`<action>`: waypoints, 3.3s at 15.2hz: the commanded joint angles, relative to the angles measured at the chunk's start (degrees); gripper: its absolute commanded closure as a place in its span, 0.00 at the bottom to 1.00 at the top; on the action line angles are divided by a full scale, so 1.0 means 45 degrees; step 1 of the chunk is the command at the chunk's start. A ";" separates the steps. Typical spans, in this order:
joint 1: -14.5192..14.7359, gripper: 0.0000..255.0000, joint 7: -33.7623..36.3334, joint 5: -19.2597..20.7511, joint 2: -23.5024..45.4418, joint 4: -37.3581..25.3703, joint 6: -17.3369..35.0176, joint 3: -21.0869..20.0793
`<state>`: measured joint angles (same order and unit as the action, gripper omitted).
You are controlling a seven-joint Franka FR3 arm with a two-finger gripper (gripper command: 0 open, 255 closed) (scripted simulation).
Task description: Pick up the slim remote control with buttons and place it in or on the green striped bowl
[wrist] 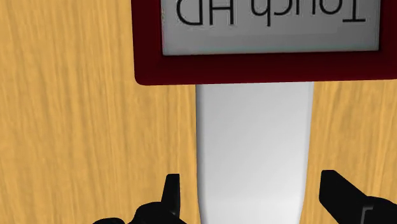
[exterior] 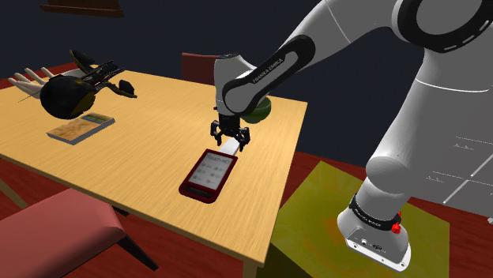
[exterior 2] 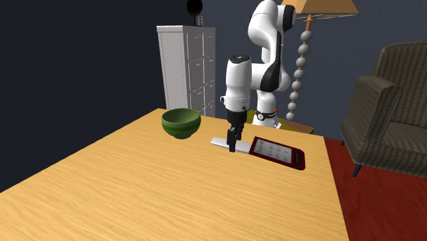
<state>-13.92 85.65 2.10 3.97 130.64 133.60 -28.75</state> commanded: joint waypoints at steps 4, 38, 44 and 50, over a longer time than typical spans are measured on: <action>0.0000 1.00 0.0000 0.0000 0.0000 0.0000 0.0000 0.0000; -0.0109 1.00 -0.0974 -0.1330 -0.2413 -0.2619 -0.4755 0.0180; -0.0261 1.00 -0.1294 -0.1328 -0.2507 -0.3280 -0.5512 0.0394; -0.1069 1.00 -0.2859 -0.0929 -0.1851 -0.3929 -0.5607 0.1315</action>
<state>-18.14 74.07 -2.26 -4.58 113.54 108.76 -23.53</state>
